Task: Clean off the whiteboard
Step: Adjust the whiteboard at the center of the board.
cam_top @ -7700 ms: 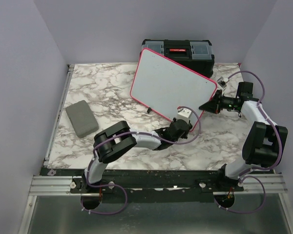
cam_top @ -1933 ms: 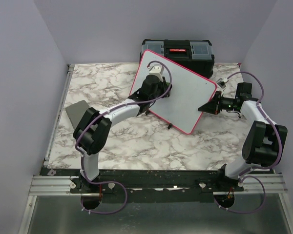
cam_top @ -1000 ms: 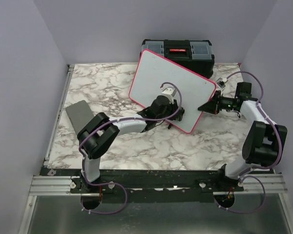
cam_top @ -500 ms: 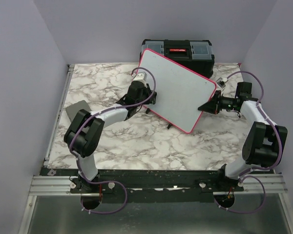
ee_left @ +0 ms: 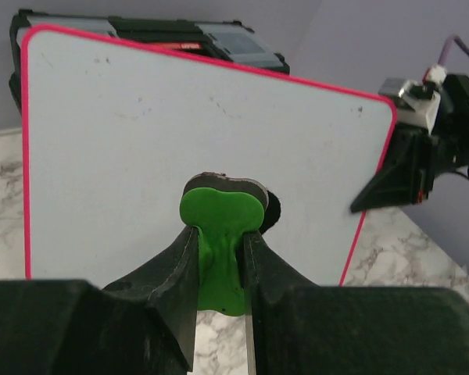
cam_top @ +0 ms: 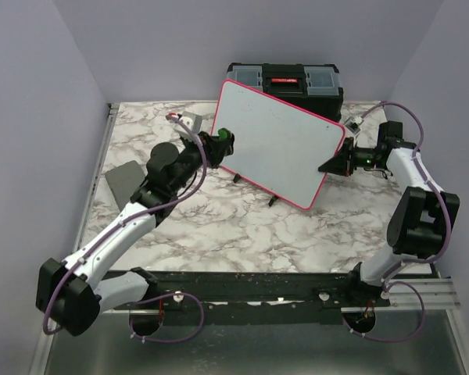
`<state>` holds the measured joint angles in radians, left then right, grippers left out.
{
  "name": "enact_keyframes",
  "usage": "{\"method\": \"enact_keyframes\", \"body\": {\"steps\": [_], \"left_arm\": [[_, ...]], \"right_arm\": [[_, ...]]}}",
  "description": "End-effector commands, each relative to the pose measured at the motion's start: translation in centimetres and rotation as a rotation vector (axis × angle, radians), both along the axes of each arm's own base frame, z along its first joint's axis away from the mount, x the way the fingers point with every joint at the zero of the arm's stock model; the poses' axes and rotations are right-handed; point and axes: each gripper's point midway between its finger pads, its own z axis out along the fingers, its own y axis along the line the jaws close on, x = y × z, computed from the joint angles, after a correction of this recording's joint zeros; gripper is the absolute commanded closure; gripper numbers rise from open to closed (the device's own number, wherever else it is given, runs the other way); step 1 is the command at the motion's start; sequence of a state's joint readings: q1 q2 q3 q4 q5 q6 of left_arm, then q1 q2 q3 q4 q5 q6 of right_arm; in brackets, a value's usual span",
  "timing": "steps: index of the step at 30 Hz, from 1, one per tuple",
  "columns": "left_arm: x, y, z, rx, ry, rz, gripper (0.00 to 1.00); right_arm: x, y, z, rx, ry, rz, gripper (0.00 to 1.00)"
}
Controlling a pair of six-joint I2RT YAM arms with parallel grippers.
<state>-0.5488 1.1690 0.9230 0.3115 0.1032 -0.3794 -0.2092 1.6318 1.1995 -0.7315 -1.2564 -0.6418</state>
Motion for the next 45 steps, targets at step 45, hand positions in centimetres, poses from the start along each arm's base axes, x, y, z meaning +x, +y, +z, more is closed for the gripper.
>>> {"method": "enact_keyframes", "body": {"steps": [45], "left_arm": [[-12.9, 6.2, -16.9, -0.035, 0.348, -0.027, 1.0]], "right_arm": [[-2.6, -0.2, -6.1, -0.205, 0.062, 0.043, 0.61]]}}
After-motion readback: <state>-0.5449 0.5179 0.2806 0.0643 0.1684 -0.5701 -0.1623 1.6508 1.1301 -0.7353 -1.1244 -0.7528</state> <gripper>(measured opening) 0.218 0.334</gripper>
